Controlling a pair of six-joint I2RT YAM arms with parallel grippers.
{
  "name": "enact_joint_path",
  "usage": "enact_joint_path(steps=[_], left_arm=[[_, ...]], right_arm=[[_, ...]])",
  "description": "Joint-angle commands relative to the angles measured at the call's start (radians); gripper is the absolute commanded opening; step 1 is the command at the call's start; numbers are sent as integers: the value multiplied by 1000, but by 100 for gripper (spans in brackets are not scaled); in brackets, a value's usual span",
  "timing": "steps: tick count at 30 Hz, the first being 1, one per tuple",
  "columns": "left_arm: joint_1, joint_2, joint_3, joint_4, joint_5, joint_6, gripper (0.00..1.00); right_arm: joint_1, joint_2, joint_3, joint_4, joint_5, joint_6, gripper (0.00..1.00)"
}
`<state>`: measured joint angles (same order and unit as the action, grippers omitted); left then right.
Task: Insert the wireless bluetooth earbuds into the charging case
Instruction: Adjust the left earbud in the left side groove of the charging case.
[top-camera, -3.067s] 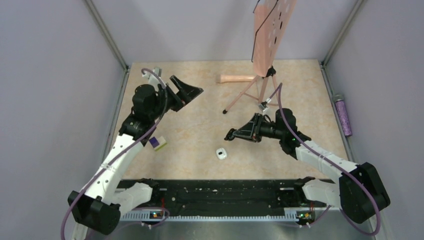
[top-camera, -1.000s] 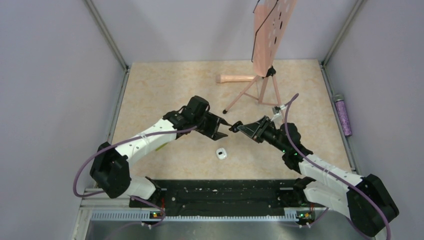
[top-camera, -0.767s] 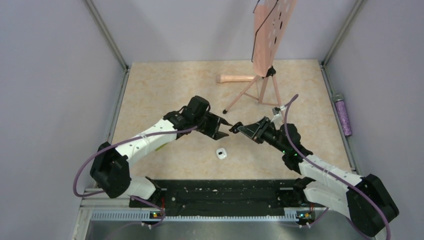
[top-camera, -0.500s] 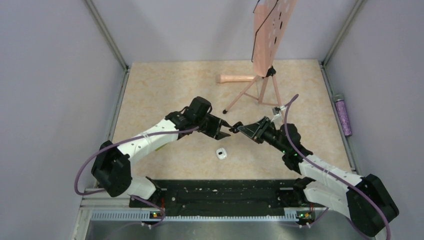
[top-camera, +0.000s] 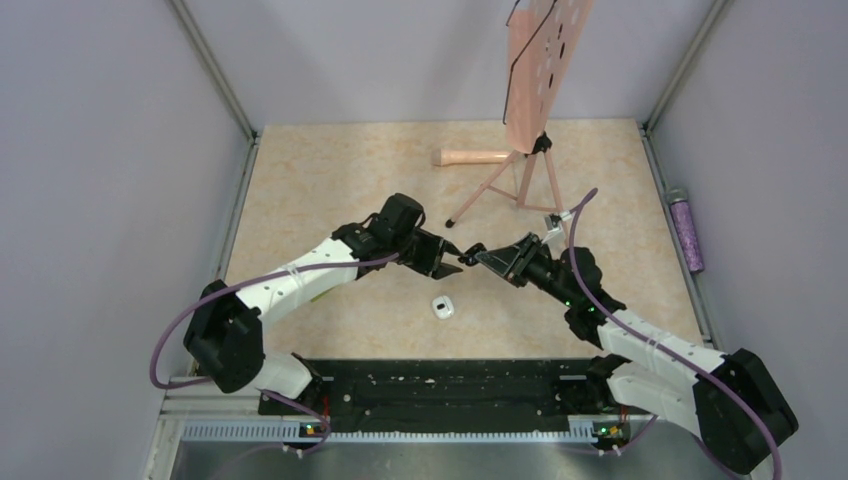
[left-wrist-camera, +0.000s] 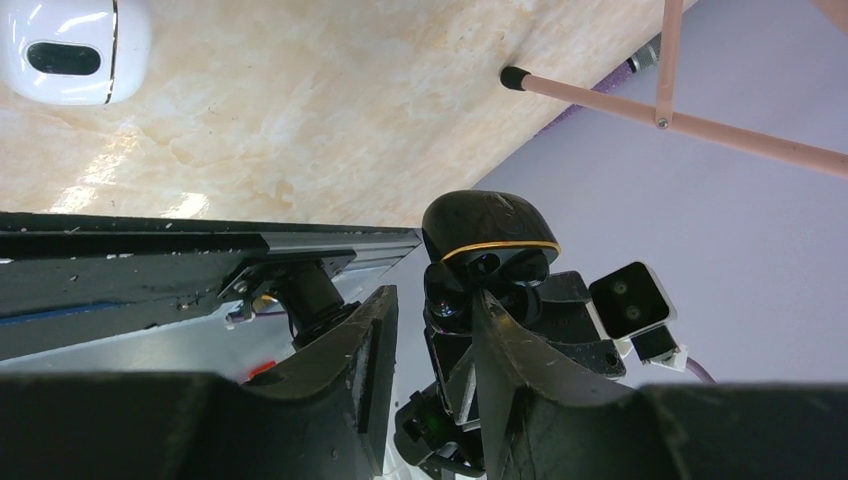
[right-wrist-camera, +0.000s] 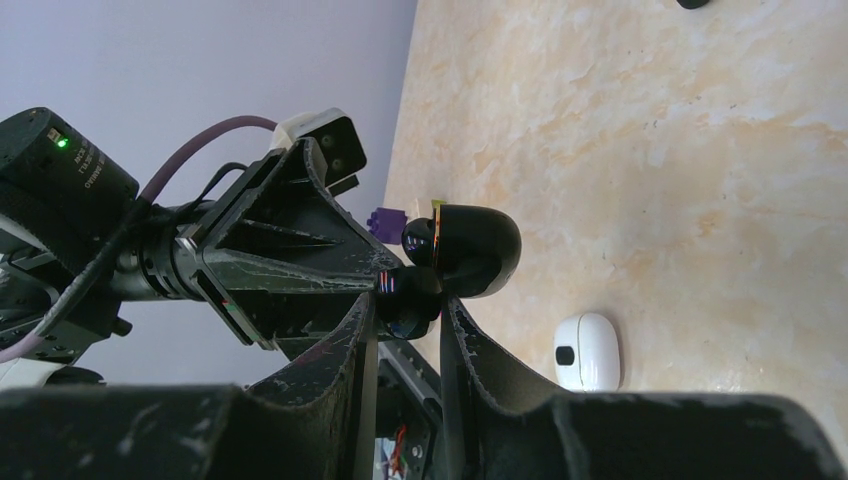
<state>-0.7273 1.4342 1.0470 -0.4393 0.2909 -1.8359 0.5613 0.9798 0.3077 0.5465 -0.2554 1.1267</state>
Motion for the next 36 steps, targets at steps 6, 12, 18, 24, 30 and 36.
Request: enact_joint_path(steps=[6,12,18,24,30,36], left_arm=[[-3,20,-2,43,-6,-23,39],[-3,13,-13,58,-15,-28,36],[-3,9,-14,54,-17,-28,24],[-3,2,5,28,-23,-2,17],[-2,-22,58,-72,-67,67,2],[-1,-24,56,-51,-64,89,0]], right_arm=[[18,-30,2,64,1,-7,0],[20,-34,-1,57,2,-8,0],[21,-34,-1,56,4,-7,0],[22,-35,3,40,4,-15,0],[21,-21,54,-86,-5,-81,0],[20,0,67,-96,-27,-88,0]])
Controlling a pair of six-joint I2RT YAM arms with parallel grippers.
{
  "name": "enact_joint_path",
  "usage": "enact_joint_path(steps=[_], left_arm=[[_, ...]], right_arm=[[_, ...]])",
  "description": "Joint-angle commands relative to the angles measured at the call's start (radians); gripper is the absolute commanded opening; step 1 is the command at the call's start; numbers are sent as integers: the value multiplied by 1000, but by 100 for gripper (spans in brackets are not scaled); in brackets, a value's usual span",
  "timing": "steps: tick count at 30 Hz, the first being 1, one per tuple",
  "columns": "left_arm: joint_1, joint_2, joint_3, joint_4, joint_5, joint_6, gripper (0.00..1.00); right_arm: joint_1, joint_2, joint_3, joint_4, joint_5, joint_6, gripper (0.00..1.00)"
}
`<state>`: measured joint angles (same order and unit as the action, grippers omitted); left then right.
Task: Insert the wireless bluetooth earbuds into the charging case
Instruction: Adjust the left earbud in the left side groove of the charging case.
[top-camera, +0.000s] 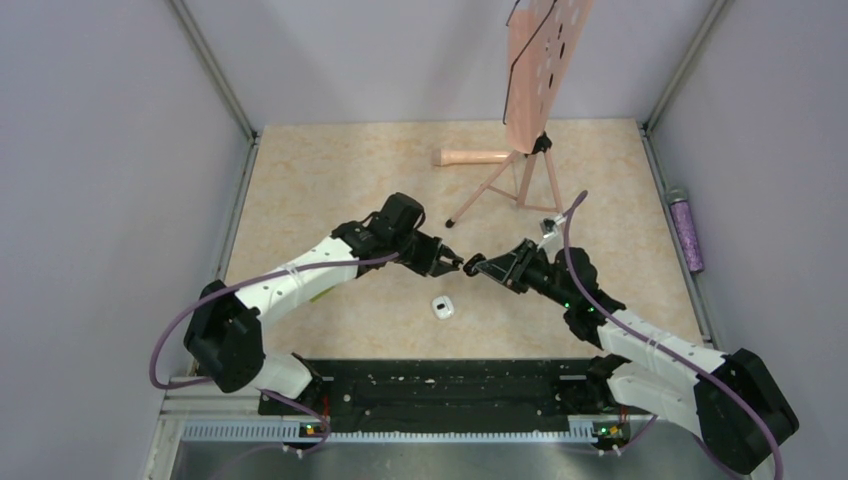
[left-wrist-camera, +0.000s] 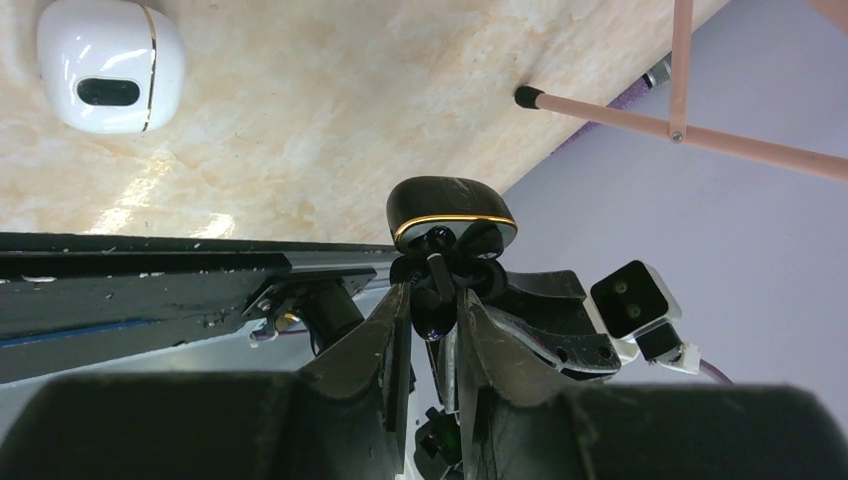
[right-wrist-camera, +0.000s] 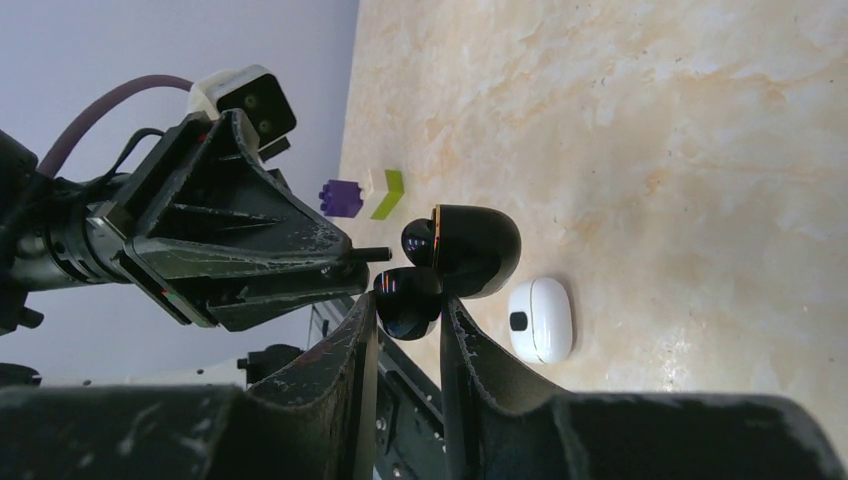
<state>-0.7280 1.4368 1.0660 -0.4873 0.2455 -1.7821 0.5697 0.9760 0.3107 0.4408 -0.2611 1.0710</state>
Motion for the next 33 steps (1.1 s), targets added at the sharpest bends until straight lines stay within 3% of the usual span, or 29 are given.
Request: enact_joint_path(steps=[1,4,9,13,20,23,33], left_arm=[[0,-23,48,-4,-15,53,0],[1,-4,105,-27,-11,184,0],[6,15,181,-8,65,544,0],[16,-15,161,68,242,844,0],[16,-2,261,-151,409,1329,0],[15,-2,276,-182,465,1455,0],[0,-90,262,-193,383,1750,0]], right_arm=[[11,5,66,8,-28,-30,0],[4,9,84,-9,-59,-34,0],[-51,33,119,-41,-221,-52,0],[-99,32,139,-98,-338,-74,0],[-141,20,164,-180,-438,-74,0],[-146,20,166,-189,-455,-65,0],[-146,17,168,-166,-499,-13,0]])
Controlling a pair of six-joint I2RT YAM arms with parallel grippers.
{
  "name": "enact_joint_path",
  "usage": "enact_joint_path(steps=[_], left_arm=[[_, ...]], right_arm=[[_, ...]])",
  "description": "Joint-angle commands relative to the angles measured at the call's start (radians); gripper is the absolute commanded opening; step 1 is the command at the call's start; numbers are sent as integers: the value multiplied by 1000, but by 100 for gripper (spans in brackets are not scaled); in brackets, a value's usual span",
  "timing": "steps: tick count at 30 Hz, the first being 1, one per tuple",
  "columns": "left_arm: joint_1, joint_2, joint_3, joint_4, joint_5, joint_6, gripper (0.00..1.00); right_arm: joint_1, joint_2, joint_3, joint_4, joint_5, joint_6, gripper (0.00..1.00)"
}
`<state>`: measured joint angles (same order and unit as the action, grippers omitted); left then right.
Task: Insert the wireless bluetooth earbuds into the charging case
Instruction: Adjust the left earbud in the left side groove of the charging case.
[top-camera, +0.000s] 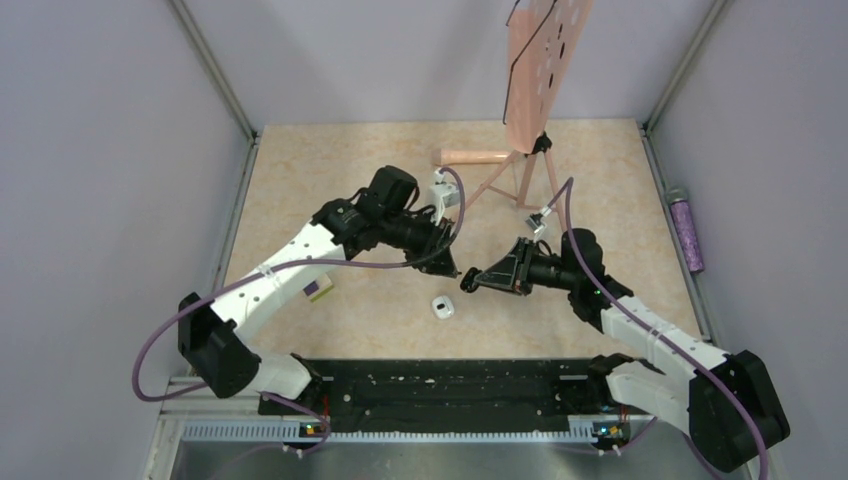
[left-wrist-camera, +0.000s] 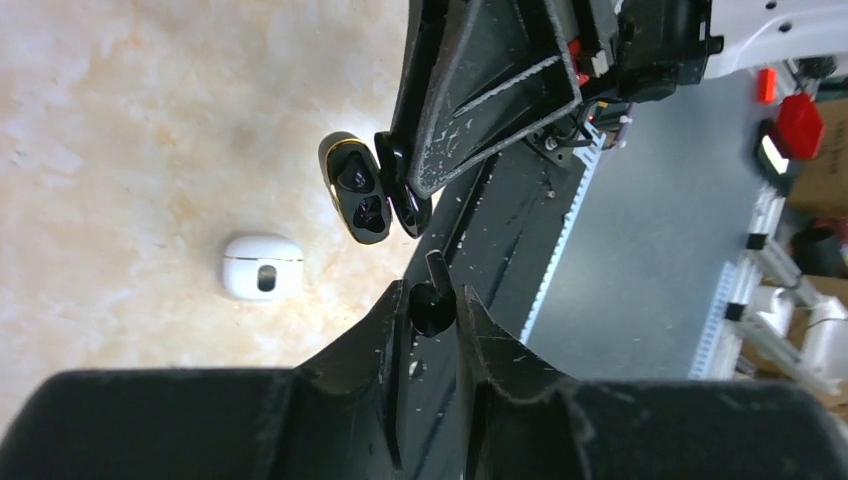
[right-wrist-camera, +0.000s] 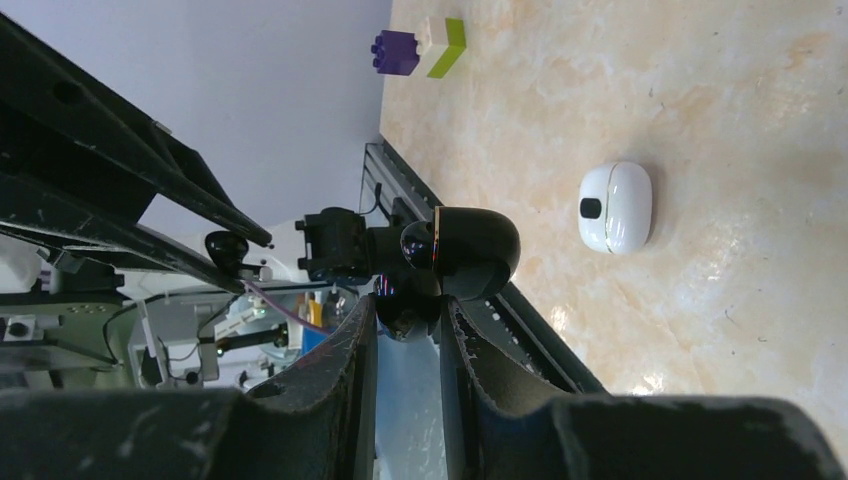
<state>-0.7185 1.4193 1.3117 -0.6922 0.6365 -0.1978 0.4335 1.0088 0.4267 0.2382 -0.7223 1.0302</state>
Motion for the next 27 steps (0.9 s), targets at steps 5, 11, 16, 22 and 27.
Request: enact_joint_path(steps=[5,11,16,22,27], left_arm=[[-30,-39,49,-28,-24,174,0],[-83,-3,58,-37,-97,150,0],[-93,-8,49,-24,-157,163,0],[-105,41,88,-79,-199,143,0],[-108,51,96,-75,-184,134,0]], right_arm=[[-11,-22,54,54,-38,52,0],[-10,-41,60,71,-27,72,0],[-10,-46,52,96,-38,96,0],[-10,-51,54,117,-45,113,0],[-10,-57,55,113,-47,113,0]])
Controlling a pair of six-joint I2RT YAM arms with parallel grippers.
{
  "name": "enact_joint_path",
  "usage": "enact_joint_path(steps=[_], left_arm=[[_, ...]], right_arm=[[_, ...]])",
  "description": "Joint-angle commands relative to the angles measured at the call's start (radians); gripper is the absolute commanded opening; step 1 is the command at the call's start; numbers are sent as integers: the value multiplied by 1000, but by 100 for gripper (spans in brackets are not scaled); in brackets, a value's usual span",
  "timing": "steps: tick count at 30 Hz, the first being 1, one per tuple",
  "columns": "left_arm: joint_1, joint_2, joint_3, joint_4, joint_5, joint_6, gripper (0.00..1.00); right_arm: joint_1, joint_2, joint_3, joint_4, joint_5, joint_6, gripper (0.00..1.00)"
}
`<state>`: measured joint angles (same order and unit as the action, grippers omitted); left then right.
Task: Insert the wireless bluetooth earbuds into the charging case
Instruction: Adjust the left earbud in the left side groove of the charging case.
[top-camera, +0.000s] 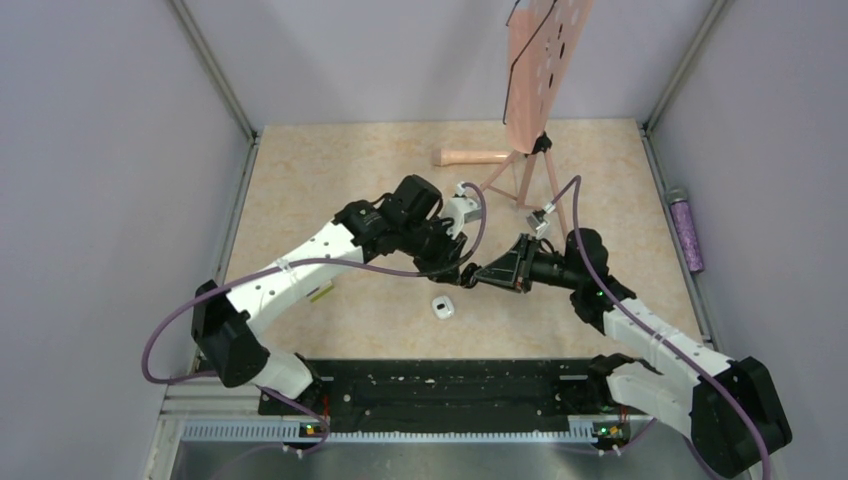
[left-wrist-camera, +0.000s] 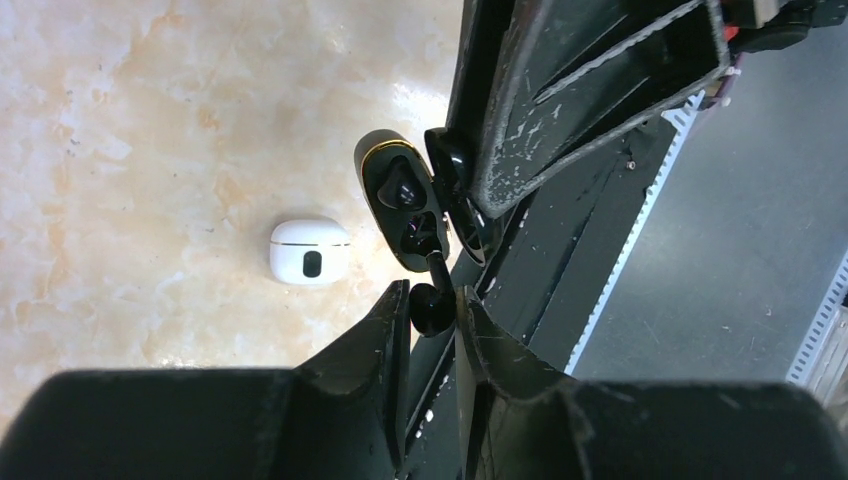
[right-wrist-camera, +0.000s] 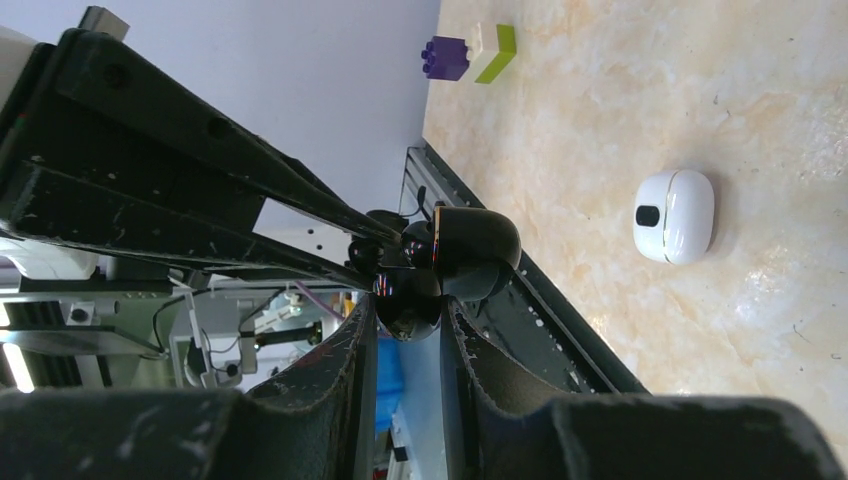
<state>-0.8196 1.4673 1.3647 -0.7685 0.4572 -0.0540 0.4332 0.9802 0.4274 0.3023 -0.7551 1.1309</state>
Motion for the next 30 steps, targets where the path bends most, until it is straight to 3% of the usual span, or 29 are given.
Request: enact_joint_path(steps=[1,16,30], left_arm=[[-10,6,49,-4,-7,-11,0],[-39,76,128,-92,-8,9,0],[-39,93,170,-131,-2,5,0]], right_arm=[[-10,-29,54,49,-13,11,0],[-10,-41,66,37,-9,8,0],[-9,-43,146,-162,23,-134,0]])
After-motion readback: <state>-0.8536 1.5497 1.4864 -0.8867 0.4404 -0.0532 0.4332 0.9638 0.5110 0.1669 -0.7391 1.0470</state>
